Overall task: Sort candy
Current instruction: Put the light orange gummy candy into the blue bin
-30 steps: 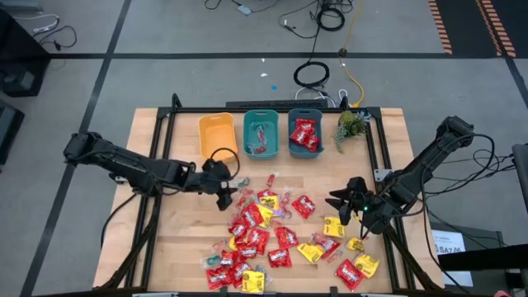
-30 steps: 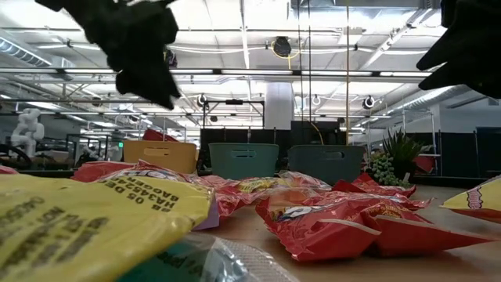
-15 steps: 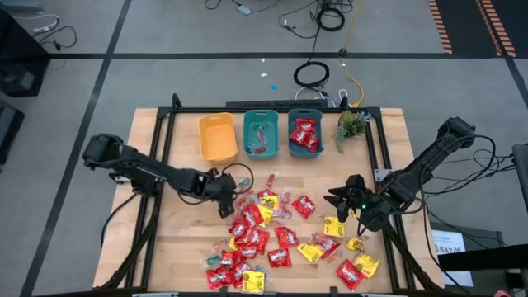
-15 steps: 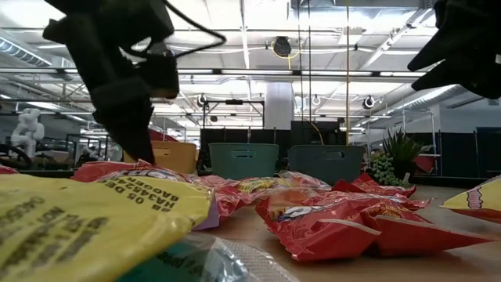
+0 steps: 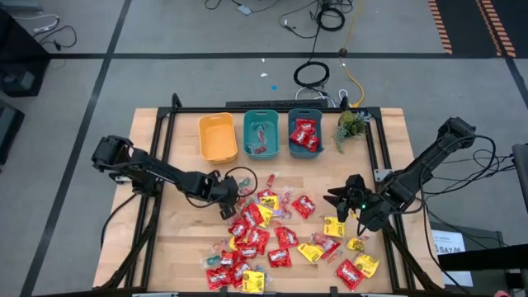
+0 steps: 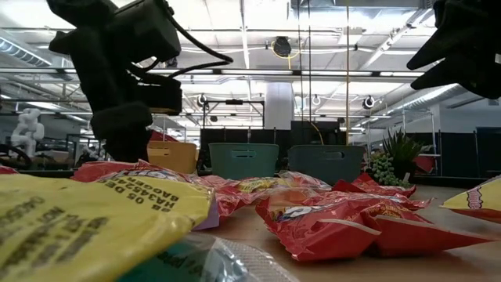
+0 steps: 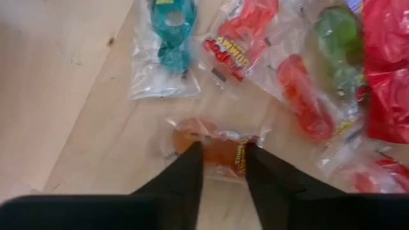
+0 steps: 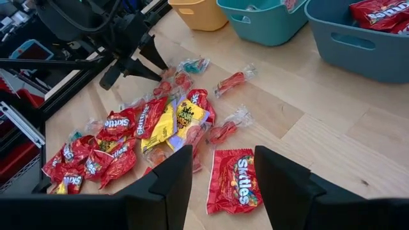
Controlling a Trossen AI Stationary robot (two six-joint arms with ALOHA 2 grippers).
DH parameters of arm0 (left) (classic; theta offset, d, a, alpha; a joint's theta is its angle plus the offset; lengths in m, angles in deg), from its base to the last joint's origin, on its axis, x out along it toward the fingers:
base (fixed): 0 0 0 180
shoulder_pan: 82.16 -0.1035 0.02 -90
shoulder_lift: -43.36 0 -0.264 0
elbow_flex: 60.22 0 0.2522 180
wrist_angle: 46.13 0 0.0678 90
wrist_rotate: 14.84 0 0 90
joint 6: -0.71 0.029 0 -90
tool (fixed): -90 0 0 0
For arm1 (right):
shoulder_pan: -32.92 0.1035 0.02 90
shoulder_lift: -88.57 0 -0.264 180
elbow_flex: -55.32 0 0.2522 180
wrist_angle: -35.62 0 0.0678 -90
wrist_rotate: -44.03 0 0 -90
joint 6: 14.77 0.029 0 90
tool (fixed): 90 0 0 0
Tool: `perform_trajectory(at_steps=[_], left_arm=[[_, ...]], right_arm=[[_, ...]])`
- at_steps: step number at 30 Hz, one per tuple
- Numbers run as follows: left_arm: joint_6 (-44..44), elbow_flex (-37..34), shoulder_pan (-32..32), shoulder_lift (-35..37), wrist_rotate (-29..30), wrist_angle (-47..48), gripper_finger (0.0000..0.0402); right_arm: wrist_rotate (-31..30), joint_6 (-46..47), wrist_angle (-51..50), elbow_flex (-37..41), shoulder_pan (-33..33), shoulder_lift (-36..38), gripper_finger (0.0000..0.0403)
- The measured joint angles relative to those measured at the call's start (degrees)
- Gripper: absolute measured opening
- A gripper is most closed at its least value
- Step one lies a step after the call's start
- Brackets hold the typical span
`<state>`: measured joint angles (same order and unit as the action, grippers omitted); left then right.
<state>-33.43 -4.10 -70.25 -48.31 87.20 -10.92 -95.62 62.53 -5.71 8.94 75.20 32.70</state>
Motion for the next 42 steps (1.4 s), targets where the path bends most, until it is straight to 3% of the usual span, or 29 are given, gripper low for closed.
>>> perform_trajectory(at_steps=[5,10,21,26,33,38,42], left_arm=[[0.0,2.0,0.0,1.2,-1.1,0.7,0.0048],[-0.1,5.5,0.1,2.4,-1.1,4.4,0.0014],[0.0,16.2,-2.5,2.5,0.0,7.7,0.001],[1.7,20.7,-9.3,2.5,-0.6,7.5,0.001],[11.5,23.9,-23.7,2.5,-7.6,3.1,0.001],[19.3,24.9,-32.9,2.5,-17.6,-1.4,0.0015],[23.2,26.2,-37.7,0.6,-25.1,-2.0,0.0048]], right_arm=[[0.0,-0.5,-0.1,0.0,0.0,0.0,0.016],[0.1,-1.5,-0.2,0.0,0.0,0.0,0.016],[0.5,-1.5,1.0,0.0,0.0,0.0,0.016],[0.5,-1.5,1.7,0.0,0.0,0.0,0.016],[0.5,-1.3,2.2,0.0,0.0,0.0,0.016],[0.5,1.7,2.7,0.0,0.0,0.0,0.016],[0.5,4.5,2.7,0.0,0.0,0.0,0.016]])
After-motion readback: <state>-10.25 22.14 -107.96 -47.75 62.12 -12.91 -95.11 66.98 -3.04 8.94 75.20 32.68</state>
